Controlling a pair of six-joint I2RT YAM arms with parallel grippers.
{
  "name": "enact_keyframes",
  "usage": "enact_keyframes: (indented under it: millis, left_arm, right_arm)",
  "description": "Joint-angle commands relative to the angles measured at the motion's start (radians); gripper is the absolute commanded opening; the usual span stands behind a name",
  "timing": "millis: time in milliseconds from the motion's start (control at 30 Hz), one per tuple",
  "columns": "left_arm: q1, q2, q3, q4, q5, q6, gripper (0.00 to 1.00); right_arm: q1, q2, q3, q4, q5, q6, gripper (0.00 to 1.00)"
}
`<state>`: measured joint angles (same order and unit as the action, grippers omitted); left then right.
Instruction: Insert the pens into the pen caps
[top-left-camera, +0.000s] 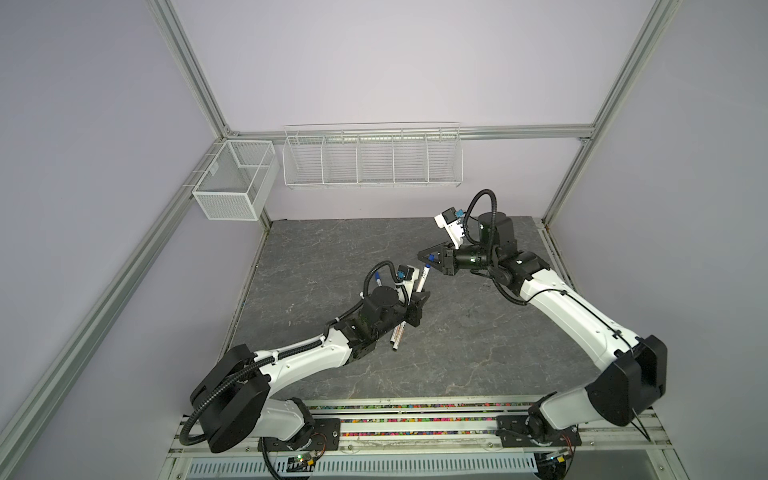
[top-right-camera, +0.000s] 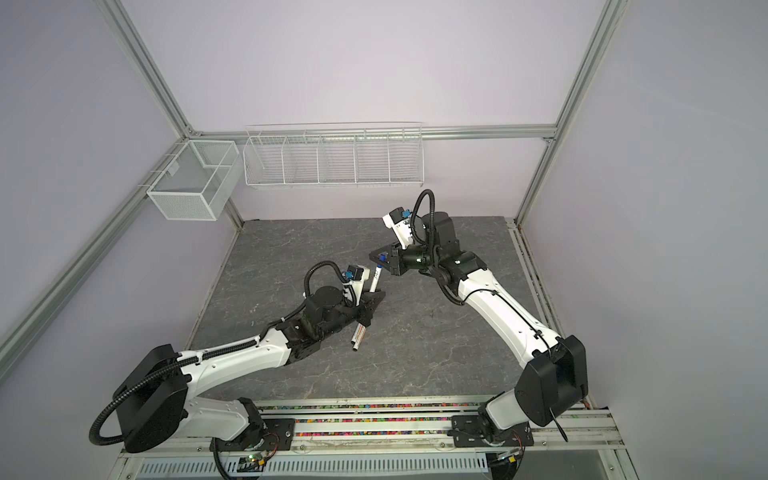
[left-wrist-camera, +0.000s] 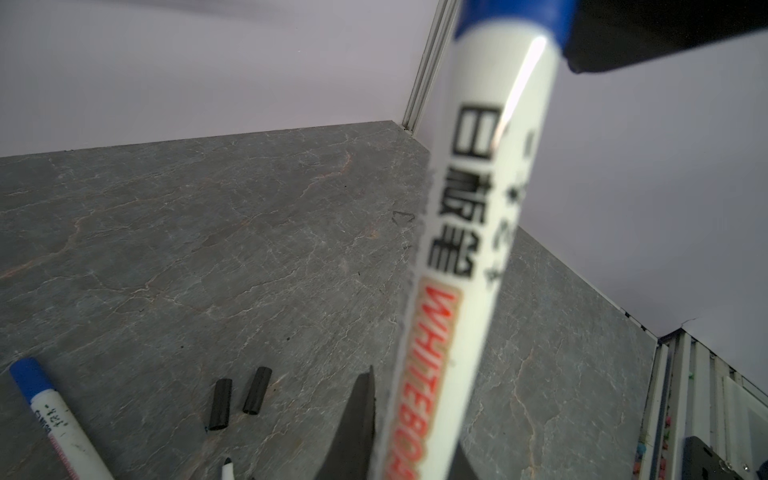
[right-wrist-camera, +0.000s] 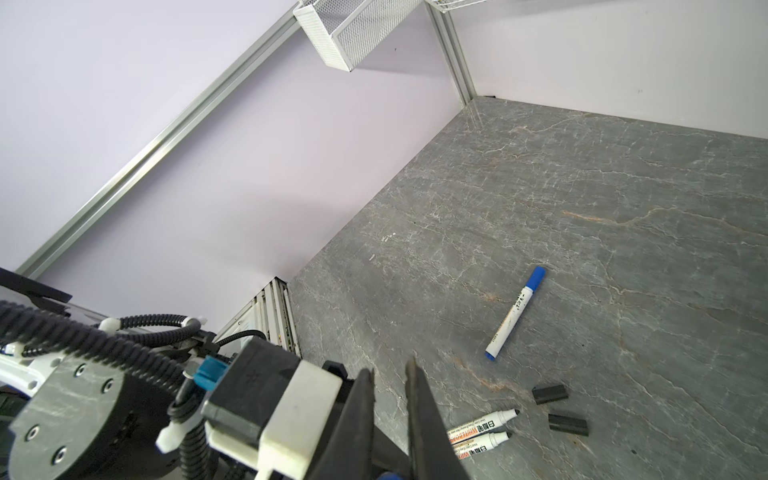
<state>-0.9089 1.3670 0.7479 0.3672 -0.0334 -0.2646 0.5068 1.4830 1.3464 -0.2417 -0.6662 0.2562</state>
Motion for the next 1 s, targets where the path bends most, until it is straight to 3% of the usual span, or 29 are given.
enact_keyframes:
  millis: [0,167,967]
  left_arm:
    - [0.060,-0.047,0.112,0.278,-0.182,-0.043,0.00]
    - [0.061,-0.057,0.100,0.324,-0.231,-0.039,0.00]
    - [0.063,-0.013,0.165,0.429,-0.240,-0.035,0.00]
  right_arm:
    - [0.053,0.032,-0.066,-0.310,-0.129,-0.043,0.07]
    - [0.056,0.062,-0.062,-0.392,-0.161,-0.076,0.07]
    - [0.111,0.213,0.001,-0.599,-0.158,-0.156,0.07]
